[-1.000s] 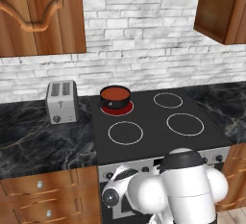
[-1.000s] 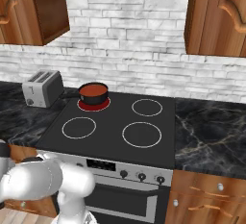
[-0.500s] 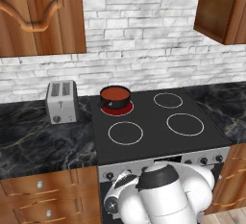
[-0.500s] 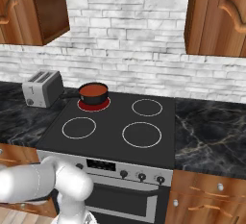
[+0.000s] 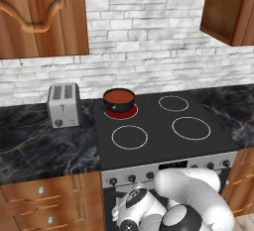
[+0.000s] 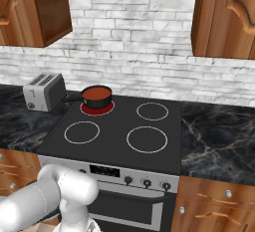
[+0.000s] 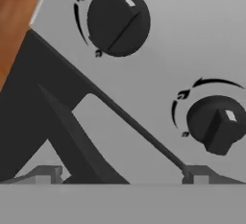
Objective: Wait until the marinara sauce is simmered to a deep red color and then turn off the stove.
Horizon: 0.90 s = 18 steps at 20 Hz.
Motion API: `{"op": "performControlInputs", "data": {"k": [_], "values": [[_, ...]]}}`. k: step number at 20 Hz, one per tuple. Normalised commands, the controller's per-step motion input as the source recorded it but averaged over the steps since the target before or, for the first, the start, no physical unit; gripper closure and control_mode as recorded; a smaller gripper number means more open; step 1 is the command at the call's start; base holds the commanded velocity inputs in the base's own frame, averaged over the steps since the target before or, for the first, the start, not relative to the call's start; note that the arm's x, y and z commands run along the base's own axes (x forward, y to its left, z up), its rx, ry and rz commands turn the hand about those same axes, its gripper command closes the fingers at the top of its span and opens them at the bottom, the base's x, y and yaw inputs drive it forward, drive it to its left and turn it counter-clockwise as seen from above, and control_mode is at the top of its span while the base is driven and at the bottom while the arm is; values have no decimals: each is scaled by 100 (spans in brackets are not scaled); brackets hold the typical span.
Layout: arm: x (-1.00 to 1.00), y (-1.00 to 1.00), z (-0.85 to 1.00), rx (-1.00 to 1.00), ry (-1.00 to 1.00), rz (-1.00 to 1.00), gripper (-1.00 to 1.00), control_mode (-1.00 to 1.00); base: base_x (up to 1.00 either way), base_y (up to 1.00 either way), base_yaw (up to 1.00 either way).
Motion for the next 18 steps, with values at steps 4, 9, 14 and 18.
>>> {"op": "performControlInputs", "data": {"k": [4,9,14,18], "values": [[0,-9,0,7,-14,1,-100,-100,0,0,0],[1,-37,1,16,-23,0,-100,-100,0,0,0],[25,-43,21,29,-21,0,-100,-100,0,0,0],[43,-43,15,25,-16,0,-100,-100,0,0,0]]}}
